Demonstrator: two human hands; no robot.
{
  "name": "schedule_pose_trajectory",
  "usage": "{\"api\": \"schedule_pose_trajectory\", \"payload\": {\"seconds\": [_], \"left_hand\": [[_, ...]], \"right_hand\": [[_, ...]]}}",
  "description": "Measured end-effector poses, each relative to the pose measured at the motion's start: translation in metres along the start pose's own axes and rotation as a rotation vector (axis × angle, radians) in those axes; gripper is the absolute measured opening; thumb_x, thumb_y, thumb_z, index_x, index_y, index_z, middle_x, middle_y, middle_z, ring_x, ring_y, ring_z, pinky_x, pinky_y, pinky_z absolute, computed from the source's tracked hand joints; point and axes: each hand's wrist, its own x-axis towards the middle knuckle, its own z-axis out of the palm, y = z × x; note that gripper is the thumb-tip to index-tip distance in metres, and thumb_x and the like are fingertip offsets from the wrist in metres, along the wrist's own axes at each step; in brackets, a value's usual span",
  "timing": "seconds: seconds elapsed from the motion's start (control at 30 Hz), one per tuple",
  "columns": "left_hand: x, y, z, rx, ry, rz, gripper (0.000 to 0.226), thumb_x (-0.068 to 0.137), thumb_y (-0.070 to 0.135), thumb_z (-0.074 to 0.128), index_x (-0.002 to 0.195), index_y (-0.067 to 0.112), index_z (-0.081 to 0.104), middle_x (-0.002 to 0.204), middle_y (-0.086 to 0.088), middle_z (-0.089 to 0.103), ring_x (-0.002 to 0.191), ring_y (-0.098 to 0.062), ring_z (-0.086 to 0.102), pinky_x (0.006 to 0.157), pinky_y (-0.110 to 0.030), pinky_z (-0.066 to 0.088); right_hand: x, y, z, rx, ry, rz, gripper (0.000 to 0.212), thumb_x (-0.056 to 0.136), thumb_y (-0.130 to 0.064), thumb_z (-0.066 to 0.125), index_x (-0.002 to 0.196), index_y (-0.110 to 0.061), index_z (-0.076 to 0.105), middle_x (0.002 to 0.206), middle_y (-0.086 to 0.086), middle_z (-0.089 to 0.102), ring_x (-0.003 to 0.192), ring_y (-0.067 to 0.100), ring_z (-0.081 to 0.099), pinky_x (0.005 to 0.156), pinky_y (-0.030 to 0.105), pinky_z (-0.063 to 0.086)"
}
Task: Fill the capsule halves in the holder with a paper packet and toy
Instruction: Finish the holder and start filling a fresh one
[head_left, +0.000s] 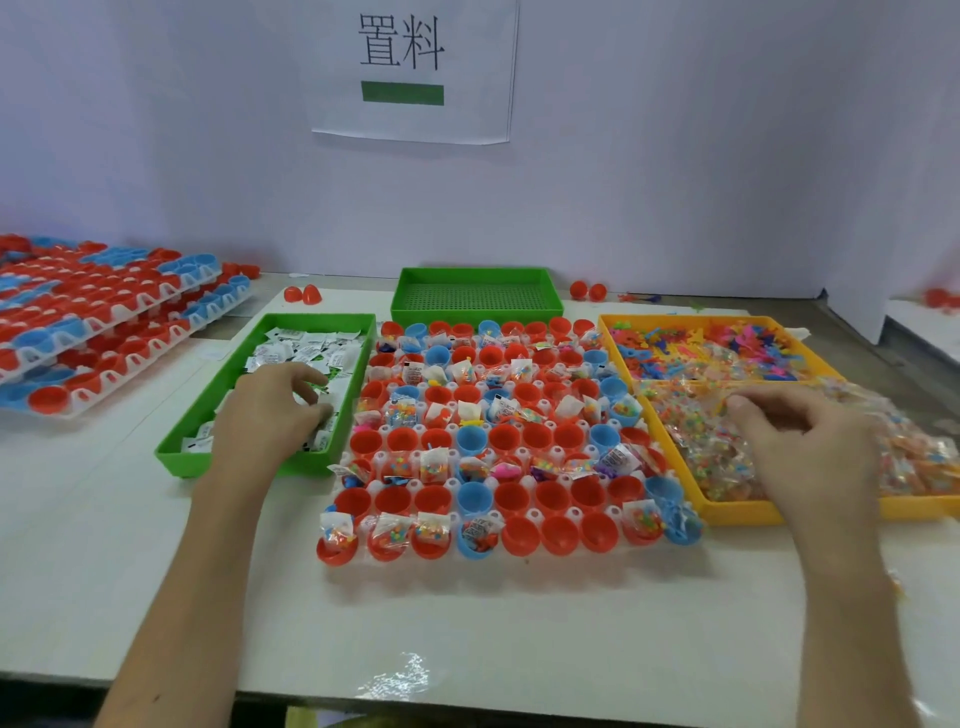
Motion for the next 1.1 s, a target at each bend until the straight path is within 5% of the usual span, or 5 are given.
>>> {"api": "schedule_pose_trajectory", "payload": {"seconds": [0.13,0.43,0.67,0.9,1.1], "left_hand": [[0.0,-0.003,0.002,0.0,0.051,0.026,0.031,0.083,0.014,0.078,0.112,0.022,0.073,0.076,0.015,0.06,0.067,-0.011,0.061,0.072,-0.037,0.056],[-0.004,-0.003,0.008,-0.165,0.279,0.101,0.013,0.09,0.007,0.068,0.09,0.014,0.078,0.093,-0.006,0.073,0.072,-0.014,0.059,0.073,-0.031,0.045],[-0.019,0.013,-0.008,-0.348,0.407,0.114,0.013,0.091,0.013,0.071,0.102,0.013,0.077,0.096,-0.006,0.074,0.071,-0.01,0.06,0.066,-0.015,0.044],[-0.079,0.095,-0.038,-0.964,0.158,0.219,0.013,0.082,0.014,0.079,0.083,0.027,0.078,0.073,0.002,0.075,0.065,-0.01,0.07,0.063,-0.016,0.055],[-0.116,0.134,-0.031,-1.102,-0.001,0.258,0.01,0.084,0.011,0.076,0.084,0.02,0.08,0.074,-0.003,0.076,0.072,-0.018,0.073,0.068,-0.023,0.058]], "right_hand": [[-0.003,-0.004,0.0,0.089,0.055,-0.042,0.016,0.088,-0.014,0.07,0.085,-0.03,0.07,0.08,-0.021,0.066,0.074,-0.014,0.061,0.067,-0.002,0.041],[-0.018,-0.037,0.017,0.29,-0.104,-0.108,0.016,0.09,-0.016,0.071,0.087,-0.031,0.074,0.085,-0.016,0.073,0.083,0.004,0.068,0.07,0.008,0.049],[-0.037,-0.063,0.027,0.439,-0.276,-0.131,0.018,0.089,-0.011,0.07,0.086,-0.027,0.074,0.082,-0.017,0.073,0.081,0.003,0.07,0.071,0.012,0.053],[-0.043,-0.1,0.028,0.722,-0.39,-0.097,0.013,0.076,-0.031,0.074,0.084,-0.021,0.078,0.081,-0.001,0.077,0.076,0.012,0.073,0.07,0.016,0.055],[-0.05,-0.118,0.024,0.749,-0.43,-0.164,0.013,0.079,-0.025,0.072,0.089,-0.021,0.079,0.087,-0.003,0.077,0.083,0.012,0.073,0.073,0.016,0.055]]}}
